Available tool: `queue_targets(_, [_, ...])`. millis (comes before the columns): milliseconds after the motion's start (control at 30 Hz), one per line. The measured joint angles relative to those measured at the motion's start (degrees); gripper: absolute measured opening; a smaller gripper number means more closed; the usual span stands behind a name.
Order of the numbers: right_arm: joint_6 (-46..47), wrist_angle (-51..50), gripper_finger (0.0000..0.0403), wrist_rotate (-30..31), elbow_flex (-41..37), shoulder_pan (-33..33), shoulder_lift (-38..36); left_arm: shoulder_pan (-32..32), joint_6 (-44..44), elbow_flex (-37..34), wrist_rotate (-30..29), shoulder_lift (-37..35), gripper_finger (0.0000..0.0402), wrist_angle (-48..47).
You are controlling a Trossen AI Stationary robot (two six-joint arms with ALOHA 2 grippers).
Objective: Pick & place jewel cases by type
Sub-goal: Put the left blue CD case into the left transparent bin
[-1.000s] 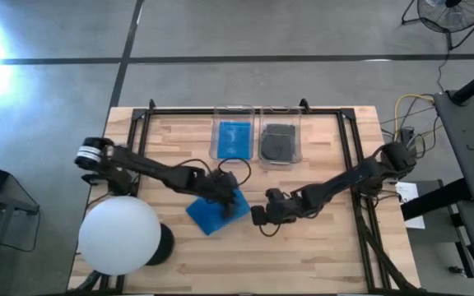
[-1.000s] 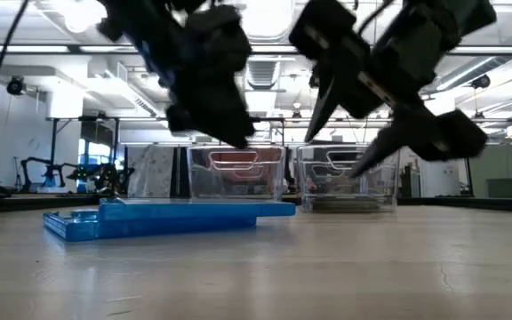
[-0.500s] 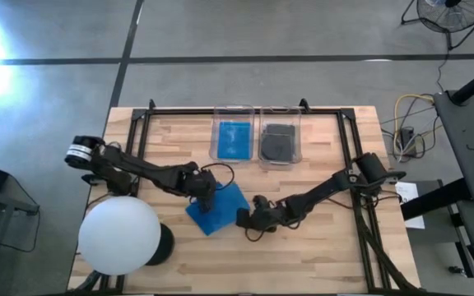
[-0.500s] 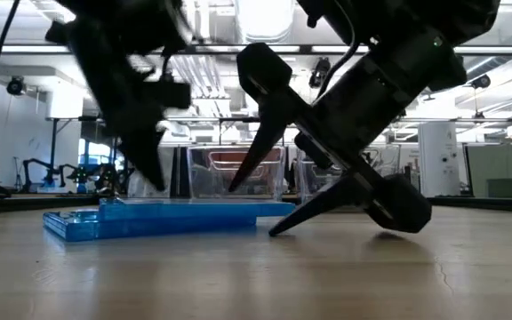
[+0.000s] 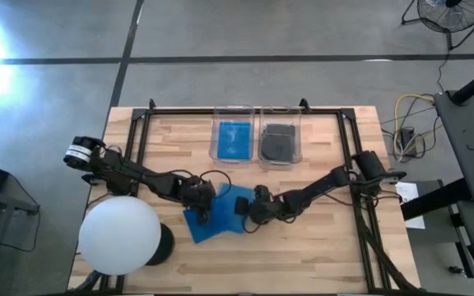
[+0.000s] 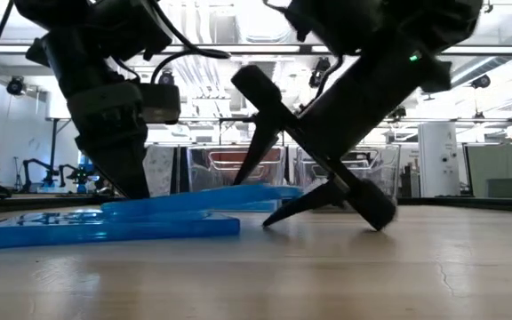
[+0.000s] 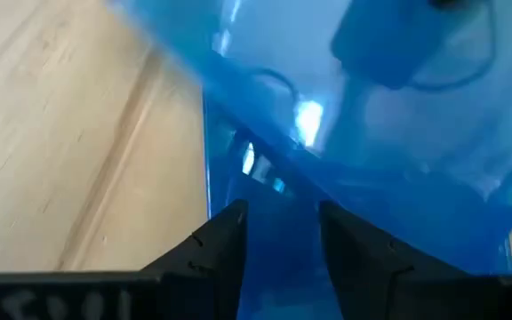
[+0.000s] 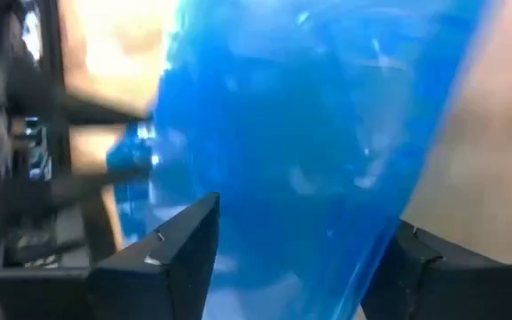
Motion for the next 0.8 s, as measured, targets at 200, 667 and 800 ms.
queue_targets(200, [-1.4,-7.3,0.0156,-0.9,-0.5,0.1,-5.7,-0.3,1.5,0.1,-0.2,0.0,0.0126,-0.2])
queue_targets(667, [-14.5,-21.6,0.0013,-4.7,-1.5,-1.7,-20.9,0.2,1.7,-0.8,-8.3,-11.4,0.0126,-6.3])
queue_targets(800, [-13.4,-24.8,0.003,-9.9,-3.2,-1.9,-19.2,0.9,1.7,-0.9,-8.5,-11.3,0.0126,-4.4])
